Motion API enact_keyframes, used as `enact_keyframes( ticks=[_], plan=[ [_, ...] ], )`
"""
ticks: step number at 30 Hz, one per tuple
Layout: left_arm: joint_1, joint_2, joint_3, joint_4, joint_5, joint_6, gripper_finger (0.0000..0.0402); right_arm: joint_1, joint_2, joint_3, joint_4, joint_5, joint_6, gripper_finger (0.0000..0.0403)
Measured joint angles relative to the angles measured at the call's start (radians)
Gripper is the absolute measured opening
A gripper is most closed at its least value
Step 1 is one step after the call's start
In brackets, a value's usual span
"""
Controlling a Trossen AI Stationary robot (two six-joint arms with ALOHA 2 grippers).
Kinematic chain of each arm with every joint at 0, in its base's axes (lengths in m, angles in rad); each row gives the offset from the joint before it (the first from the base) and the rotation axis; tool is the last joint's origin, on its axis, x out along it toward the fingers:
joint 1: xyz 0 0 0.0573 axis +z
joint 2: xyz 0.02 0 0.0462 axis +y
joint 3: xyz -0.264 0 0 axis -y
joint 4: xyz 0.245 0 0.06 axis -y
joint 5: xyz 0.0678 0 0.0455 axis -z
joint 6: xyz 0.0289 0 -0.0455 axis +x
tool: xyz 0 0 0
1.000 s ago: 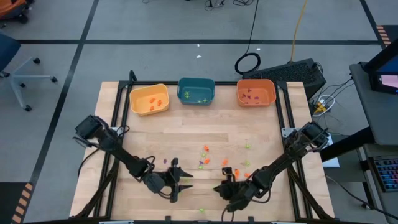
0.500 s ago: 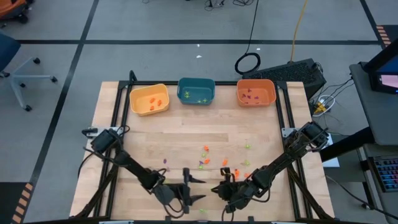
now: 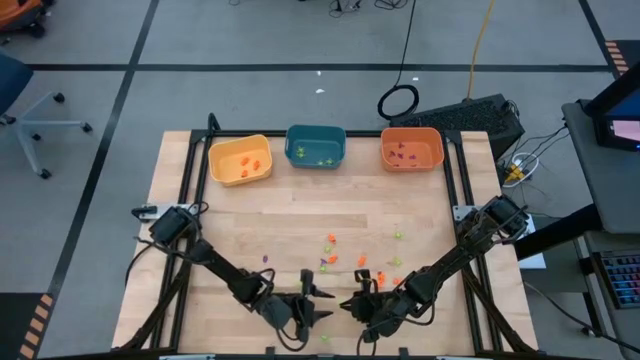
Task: Sort Halloween decoration
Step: Put the green spider toy into the blue bin
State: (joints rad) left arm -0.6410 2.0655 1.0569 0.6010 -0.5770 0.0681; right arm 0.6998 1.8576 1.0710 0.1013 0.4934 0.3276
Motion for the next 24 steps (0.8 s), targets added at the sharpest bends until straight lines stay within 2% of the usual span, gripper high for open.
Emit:
enact_keyframes(
  ticks=[6,24],
  plan=[
    [0.013,0.0,0.0,0.003,0.026,0.024,0.0164,0.0,0.0,0.0,0.0,0.0,0.0,0.0],
    [0.038,-0.001,0.0,0.018,0.078,0.051,0.0161,0.0,0.0,0.0,0.036,0.003,-0.012,0.0]
  ],
)
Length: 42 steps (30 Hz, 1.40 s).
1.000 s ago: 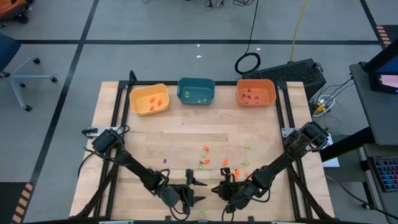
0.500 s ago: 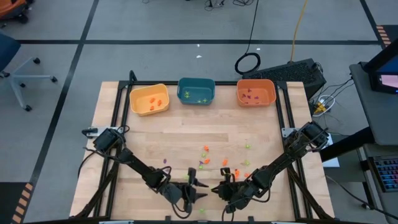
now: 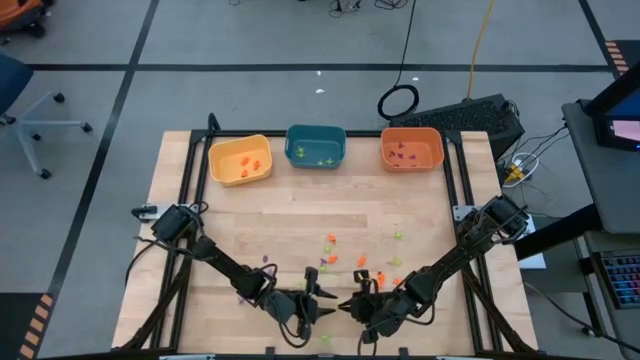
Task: Sort Halloween decoration
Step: Put the green spider toy into the blue bin
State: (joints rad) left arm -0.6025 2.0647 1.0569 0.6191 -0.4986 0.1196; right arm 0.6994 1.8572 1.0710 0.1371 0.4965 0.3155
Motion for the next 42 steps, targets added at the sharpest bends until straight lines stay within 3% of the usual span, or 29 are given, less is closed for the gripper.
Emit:
enact_keyframes(
  ticks=[6,21,31,34,38,42],
  plan=[
    [0.0,0.0,0.0,-0.001,0.001,0.003,0.0148,0.0,0.0,0.0,0.016,0.0,-0.014,0.0],
    [0.0,0.0,0.0,-0.012,0.055,0.019,0.0007,0.0,0.0,0.0,0.016,0.003,-0.009,0.0002],
    [-0.003,0.0,0.0,-0.046,0.052,0.018,0.0008,0.009,-0.031,0.0,-0.172,0.035,0.094,0.0093],
    [-0.003,-0.016,0.0,-0.048,0.009,0.018,0.0008,0.009,-0.053,0.0,-0.26,0.034,0.13,0.0116],
    [-0.002,-0.069,0.0,-0.056,-0.068,0.024,0.0008,0.009,-0.067,0.0,-0.334,0.061,0.119,0.0127],
    [0.012,-0.176,0.0,-0.204,-0.132,0.059,0.0008,0.009,-0.067,0.0,-0.388,0.184,0.103,0.0123]
  ],
)
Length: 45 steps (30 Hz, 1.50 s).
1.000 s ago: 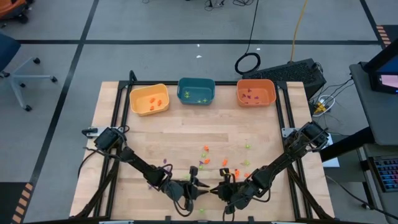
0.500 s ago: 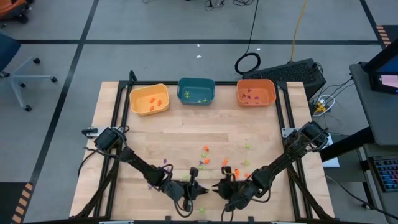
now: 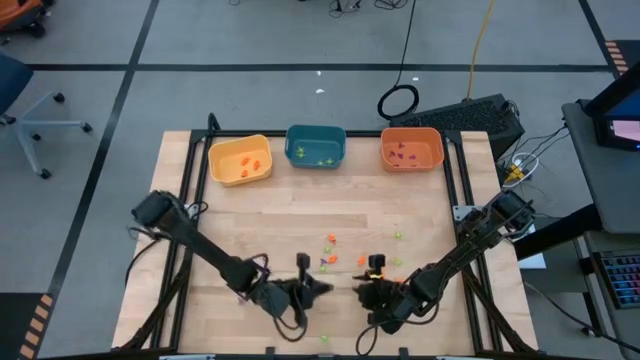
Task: Sort Halloween decoration
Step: Put the green spider toy into the blue bin
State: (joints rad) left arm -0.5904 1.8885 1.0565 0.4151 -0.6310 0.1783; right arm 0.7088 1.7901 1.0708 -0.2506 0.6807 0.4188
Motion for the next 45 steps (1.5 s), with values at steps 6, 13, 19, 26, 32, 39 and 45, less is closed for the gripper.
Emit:
enact_keyframes(
  ticks=[6,13,19,26,32,39,45],
  plan=[
    [0.042,-0.2,-0.011,-0.355,-0.036,-0.073,0.0008,-0.004,0.0,-0.021,-0.017,0.138,-0.102,0.0117],
    [0.135,-0.456,-0.129,-0.503,-0.033,-0.093,0.0008,-0.078,0.0,-0.032,0.051,0.209,-0.27,0.0117],
    [0.19,-0.65,-0.293,-0.431,-0.031,-0.191,0.0008,-0.168,0.0,-0.032,0.193,0.062,-0.394,0.0116],
    [0.253,-0.76,-0.406,-0.266,-0.055,-0.407,0.0008,-0.272,0.011,-0.032,0.436,-0.123,-0.515,0.0116],
    [0.281,-0.77,-0.411,-0.221,-0.055,-0.4,0.0008,-0.326,0.026,-0.031,0.594,-0.244,-0.564,0.0116],
    [0.307,-0.769,-0.411,-0.213,-0.055,-0.399,0.0008,-0.348,0.038,-0.031,0.615,-0.268,-0.556,0.0116],
    [0.318,-0.769,-0.411,-0.215,-0.055,-0.399,0.0008,-0.347,0.04,-0.031,0.613,-0.267,-0.555,0.0116]
  ],
)
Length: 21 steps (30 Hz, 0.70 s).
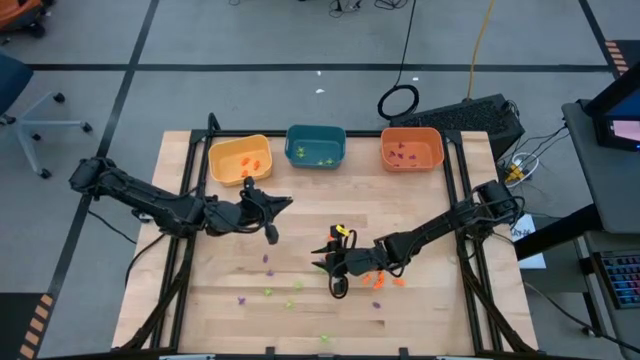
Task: Sort Halloween decoration
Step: Put the green spider toy into the blue bin
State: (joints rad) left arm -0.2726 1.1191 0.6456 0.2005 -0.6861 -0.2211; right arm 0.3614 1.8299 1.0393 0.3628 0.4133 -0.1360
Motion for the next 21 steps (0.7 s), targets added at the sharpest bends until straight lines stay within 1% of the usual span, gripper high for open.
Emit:
enact_keyframes(
  ticks=[13,15,21],
  plan=[
    [0.0,0.0,0.0,0.0,0.0,0.012,0.0008,0.0,0.0,0.0,-0.001,0.0,-0.008,0.0116],
    [0.0,0.0,0.0,0.0,0.0,0.097,0.0008,0.0,0.0,0.0,-0.001,0.0,-0.008,0.0116],
    [-0.001,0.0,0.0,0.0,0.0,0.428,0.0008,0.0,0.0,0.0,-0.001,0.0,-0.008,0.0116]
  ],
)
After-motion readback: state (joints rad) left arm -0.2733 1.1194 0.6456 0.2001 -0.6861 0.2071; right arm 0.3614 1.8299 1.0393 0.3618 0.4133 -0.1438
